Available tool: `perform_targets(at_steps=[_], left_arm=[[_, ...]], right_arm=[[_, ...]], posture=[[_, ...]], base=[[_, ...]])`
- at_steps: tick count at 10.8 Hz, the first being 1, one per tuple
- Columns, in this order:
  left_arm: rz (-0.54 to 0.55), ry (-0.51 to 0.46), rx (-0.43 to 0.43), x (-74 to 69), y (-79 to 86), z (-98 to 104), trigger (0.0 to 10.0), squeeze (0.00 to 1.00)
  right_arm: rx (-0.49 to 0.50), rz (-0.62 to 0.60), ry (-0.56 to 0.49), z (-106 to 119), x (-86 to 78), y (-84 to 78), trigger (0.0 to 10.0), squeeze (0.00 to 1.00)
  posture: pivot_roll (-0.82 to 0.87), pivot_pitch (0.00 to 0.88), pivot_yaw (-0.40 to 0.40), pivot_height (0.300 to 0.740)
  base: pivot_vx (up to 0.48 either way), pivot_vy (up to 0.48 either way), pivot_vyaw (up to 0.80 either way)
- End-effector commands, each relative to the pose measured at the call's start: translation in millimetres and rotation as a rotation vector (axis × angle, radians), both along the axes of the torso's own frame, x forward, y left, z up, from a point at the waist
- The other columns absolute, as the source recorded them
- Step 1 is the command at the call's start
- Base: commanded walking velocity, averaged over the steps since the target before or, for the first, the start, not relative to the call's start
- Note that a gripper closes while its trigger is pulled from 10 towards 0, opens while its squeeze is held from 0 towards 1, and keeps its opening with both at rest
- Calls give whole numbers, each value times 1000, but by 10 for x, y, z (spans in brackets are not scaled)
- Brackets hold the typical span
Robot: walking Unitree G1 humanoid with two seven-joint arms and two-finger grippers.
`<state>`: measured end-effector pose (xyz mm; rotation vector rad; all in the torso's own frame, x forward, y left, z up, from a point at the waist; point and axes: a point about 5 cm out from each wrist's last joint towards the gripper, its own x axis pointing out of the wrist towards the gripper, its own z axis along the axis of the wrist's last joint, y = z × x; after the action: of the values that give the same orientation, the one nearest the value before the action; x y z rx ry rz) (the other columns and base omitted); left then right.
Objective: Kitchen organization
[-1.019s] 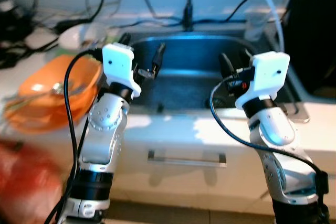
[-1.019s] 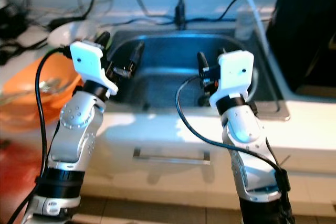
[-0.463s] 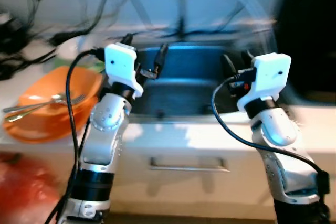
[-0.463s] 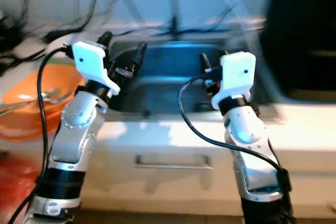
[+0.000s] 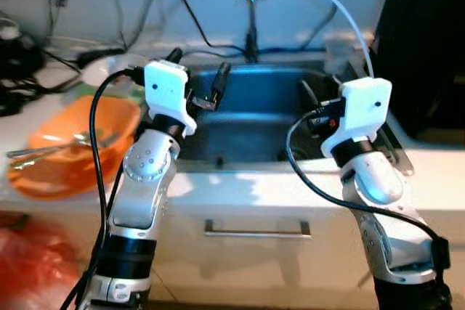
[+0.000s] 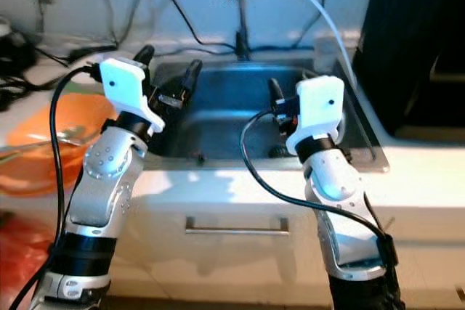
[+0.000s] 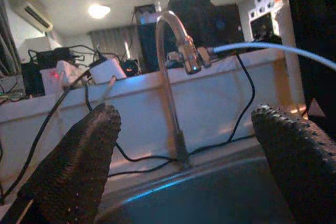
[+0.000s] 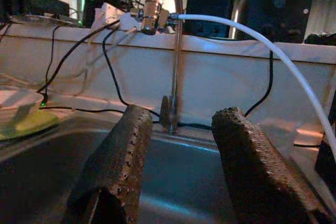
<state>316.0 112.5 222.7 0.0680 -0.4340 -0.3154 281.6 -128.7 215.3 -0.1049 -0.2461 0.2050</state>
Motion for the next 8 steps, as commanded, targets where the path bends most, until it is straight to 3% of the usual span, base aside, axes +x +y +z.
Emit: perform_targets(at_steps=[1, 6, 8], left_arm=[[3, -3, 3, -7, 6, 30, 10000, 0], [17, 37, 8, 7, 7, -22, 10000, 0], [70, 45, 29, 25, 51, -36, 10000, 0]], right_arm=[[-2, 3, -12, 19, -3, 10, 10000, 0], [2, 12, -6, 10, -10, 26, 10000, 0], [6, 20, -3, 5, -9, 37, 10000, 0]], posture=[[-97, 0, 92, 740], [-97, 0, 92, 740], [-97, 0, 92, 740]], base=[[0, 0, 0], [0, 0, 0], [0, 0, 0]])
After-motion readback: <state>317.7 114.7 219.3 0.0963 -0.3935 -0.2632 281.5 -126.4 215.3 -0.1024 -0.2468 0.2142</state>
